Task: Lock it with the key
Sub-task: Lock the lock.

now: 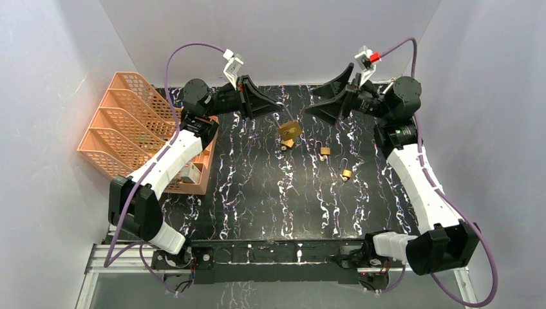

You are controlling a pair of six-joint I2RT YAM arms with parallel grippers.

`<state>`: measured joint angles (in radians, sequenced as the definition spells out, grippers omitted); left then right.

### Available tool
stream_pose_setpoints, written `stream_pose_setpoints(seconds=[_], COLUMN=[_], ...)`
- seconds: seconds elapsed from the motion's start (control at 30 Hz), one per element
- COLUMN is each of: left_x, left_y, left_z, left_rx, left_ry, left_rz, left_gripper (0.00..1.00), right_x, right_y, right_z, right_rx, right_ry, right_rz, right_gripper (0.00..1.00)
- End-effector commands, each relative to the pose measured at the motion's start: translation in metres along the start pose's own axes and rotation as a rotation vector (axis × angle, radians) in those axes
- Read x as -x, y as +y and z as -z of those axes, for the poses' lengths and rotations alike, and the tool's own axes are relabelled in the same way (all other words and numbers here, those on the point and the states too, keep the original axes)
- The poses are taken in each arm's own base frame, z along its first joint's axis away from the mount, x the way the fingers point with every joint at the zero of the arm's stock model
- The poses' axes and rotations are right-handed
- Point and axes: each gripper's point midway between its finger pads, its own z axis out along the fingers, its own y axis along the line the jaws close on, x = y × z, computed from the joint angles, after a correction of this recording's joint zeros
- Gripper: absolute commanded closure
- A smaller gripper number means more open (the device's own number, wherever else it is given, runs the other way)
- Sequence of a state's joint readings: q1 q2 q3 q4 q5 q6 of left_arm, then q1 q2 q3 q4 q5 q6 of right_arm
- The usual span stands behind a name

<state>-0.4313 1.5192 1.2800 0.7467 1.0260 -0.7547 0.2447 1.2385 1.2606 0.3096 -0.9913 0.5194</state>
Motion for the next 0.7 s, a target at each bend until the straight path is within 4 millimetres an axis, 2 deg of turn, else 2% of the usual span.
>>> stream_pose_setpoints(seconds=[0.0, 0.13, 0.27, 0.47, 0.67], left_x=[0.045, 0.063, 0.076, 0.093, 0.103], left_y=[-0.031, -0.033, -0.032, -0.033, -0.044], left_z=[0.001, -0.003, -0.008, -0.007, -0.001], left_rx=[-0.05, -0.04, -0.024, 0.021, 0.046], left_ry=[-0.053, -0.055, -0.077, -0.122, -0.175], left_rz=[-0.117, -0.133, -0.139, -0.182, -0.249], left_gripper=[1.0, 1.0, 1.0, 1.0, 1.0], right_x=[-0.001, -0.022, -0.032, -0.02, -0.026], right_y=[-0.005, -0.009, -0.009, 0.011, 0.017], right_z=[0.015, 0.023, 0.03, 0.035, 0.034], right_rx=[-0.052, -0.097, -0.137, -0.118, -0.086], right_ry=[-0.045, -0.059, -0.078, -0.103, -0.098], right_rz=[0.058, 0.053, 0.07, 0.172, 0.197], right_gripper=[0.01, 0.01, 0.02, 0.01, 0.02])
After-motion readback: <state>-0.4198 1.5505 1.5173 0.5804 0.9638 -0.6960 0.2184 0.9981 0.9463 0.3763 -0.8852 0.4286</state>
